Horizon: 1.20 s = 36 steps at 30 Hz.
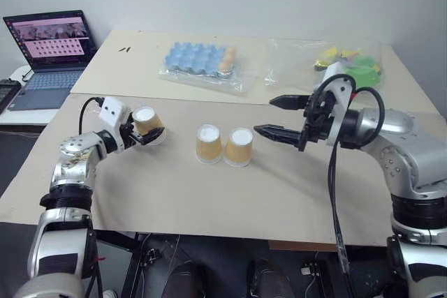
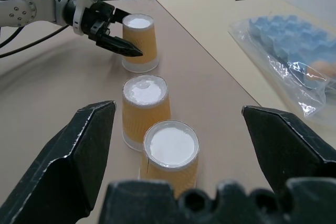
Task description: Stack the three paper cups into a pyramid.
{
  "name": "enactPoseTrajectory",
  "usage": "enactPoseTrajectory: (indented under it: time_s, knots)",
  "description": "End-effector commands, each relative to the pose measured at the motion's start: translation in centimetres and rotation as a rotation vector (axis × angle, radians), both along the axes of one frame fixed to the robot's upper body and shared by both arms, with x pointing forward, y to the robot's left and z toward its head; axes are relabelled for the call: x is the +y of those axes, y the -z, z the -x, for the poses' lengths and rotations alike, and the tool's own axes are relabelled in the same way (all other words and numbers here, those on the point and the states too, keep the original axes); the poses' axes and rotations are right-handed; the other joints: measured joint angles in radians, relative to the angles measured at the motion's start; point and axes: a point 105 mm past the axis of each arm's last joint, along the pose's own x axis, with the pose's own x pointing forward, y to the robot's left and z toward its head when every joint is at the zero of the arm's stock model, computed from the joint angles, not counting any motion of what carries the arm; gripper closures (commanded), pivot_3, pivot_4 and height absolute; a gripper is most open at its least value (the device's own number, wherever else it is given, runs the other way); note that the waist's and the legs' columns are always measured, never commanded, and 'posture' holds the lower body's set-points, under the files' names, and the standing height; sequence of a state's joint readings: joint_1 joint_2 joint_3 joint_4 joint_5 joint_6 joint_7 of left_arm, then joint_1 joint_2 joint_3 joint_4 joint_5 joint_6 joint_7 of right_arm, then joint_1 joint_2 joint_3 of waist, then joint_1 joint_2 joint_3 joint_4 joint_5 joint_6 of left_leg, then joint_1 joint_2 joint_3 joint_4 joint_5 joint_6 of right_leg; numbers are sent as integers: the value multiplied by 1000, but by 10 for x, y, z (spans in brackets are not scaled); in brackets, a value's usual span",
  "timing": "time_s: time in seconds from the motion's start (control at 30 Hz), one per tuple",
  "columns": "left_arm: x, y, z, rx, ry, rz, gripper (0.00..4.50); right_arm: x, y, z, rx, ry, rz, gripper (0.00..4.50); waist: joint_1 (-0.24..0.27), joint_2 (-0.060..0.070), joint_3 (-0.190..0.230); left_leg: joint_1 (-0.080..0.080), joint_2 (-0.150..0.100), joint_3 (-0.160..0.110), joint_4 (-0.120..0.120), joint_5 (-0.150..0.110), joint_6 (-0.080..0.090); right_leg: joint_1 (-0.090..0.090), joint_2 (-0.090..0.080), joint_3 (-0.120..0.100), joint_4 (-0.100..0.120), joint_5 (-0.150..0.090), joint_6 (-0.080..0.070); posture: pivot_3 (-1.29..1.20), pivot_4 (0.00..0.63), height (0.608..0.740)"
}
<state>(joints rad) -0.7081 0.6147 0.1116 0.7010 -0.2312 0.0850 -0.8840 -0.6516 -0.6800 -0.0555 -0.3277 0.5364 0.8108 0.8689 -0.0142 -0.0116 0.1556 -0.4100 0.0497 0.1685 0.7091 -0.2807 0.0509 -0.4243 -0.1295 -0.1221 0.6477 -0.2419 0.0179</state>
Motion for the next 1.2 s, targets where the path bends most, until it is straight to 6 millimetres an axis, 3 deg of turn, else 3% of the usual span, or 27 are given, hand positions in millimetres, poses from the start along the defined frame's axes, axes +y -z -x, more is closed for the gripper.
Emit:
enactPoseTrajectory:
  time_s: [0.03,0.1,0.2,0.33,0.53,0.63,0.77,0.9,1.03,1.2]
  knots:
    - [-3,-19,-5,-63,12,4,0,-2,-11,7,-45,-5,-9,15,0,0,0,0,0,0,0,0,0,0,0,0,0,0,0,0,150,733]
    - [-2,-19,-6,-63,10,7,0,-2,-11,7,-44,-3,-7,15,0,0,0,0,0,-1,0,0,0,0,0,0,0,0,0,0,150,733]
    - [-1,-18,-5,-60,7,11,716,-3,-11,7,-42,-1,-6,0,0,0,0,0,0,-1,0,0,0,0,0,0,0,0,0,0,150,733]
    - [-1,-18,-5,-58,2,10,2022,-3,-11,5,-41,2,-5,0,0,0,0,0,0,-2,0,0,0,0,0,0,0,0,0,0,150,733]
    - [-5,-26,-7,-80,7,-4,2022,-4,-11,2,-41,10,-6,0,0,0,0,0,0,-2,0,0,0,0,0,0,0,0,0,0,150,733]
    - [-23,-59,-11,-154,65,45,2022,-5,-11,0,-46,20,-4,0,1,-1,1,0,0,-2,1,0,0,0,0,0,0,0,0,0,150,733]
    - [-66,-128,-11,-268,234,133,2022,-6,-11,-4,-50,41,-8,0,14,-6,4,-4,0,-2,4,0,0,0,0,-3,1,0,0,0,150,733]
    - [-107,-164,1,-296,447,124,2022,-6,-7,-8,-53,68,-9,0,12,-7,4,-5,-1,-2,4,0,1,0,0,-2,-1,1,2,0,150,733]
    - [-140,-162,20,-213,712,36,2022,-8,-6,-11,-60,106,-23,0,5,-7,4,-5,-1,0,3,0,1,-1,0,-2,0,0,3,0,150,733]
    - [-155,-137,24,-83,853,-51,2022,-12,-2,-12,-60,139,-24,0,-4,-7,4,-5,-1,1,4,0,1,-1,0,-2,0,0,3,0,150,733]
